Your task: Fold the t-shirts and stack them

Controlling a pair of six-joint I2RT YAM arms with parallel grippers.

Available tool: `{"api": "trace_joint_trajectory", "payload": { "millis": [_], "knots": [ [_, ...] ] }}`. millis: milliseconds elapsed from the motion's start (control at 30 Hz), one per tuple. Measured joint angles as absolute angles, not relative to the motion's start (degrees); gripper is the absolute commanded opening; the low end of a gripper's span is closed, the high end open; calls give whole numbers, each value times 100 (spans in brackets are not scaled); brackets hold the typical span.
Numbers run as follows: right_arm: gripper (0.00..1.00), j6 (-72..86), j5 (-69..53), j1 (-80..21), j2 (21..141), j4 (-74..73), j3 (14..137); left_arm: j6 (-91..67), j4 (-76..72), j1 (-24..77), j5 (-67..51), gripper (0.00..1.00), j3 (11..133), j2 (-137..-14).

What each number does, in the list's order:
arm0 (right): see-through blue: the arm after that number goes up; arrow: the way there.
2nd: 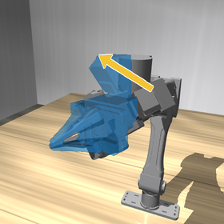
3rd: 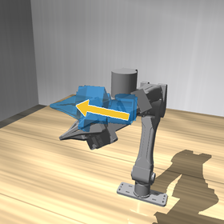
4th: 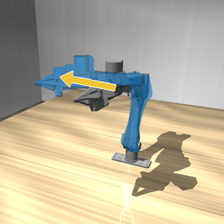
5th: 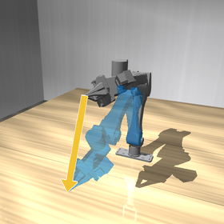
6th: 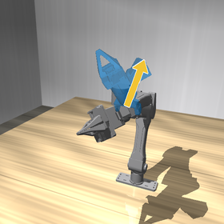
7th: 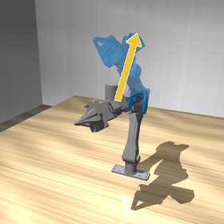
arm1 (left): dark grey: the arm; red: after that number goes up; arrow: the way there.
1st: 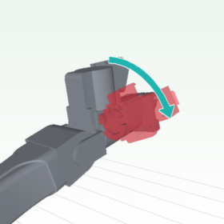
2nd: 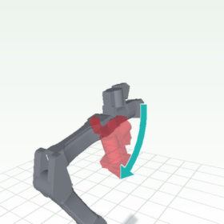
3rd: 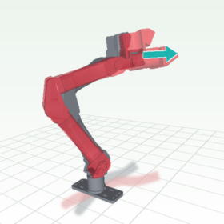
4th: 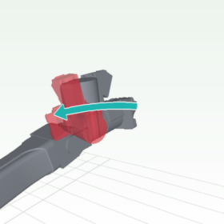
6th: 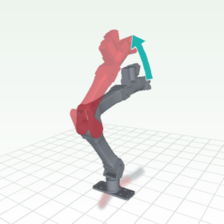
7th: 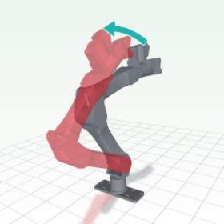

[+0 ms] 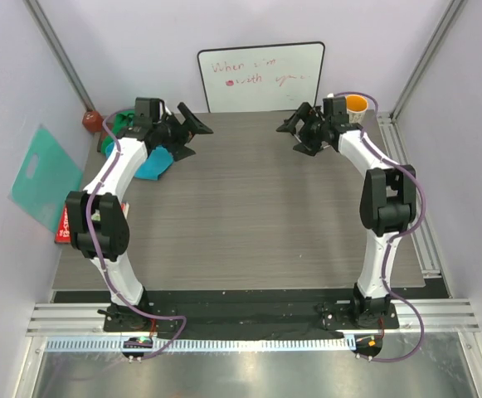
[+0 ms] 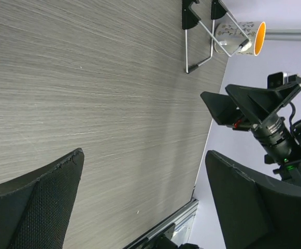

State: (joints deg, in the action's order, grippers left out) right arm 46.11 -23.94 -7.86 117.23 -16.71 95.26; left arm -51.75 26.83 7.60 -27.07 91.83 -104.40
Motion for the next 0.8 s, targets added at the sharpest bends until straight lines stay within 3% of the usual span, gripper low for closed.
{"api": "trace_joint_trajectory", "payload": {
  "millis": [467, 800],
  "knots": [
    [99, 3981, -2130, -486, 13797, -2805, 13568, -5190, 2646, 550, -2858, 100, 8925, -10300],
    [100, 5240, -1970, -244, 14335, -1330, 13974, -5188, 2668, 484, -2882, 100, 8458, -9839]
  ]
}}
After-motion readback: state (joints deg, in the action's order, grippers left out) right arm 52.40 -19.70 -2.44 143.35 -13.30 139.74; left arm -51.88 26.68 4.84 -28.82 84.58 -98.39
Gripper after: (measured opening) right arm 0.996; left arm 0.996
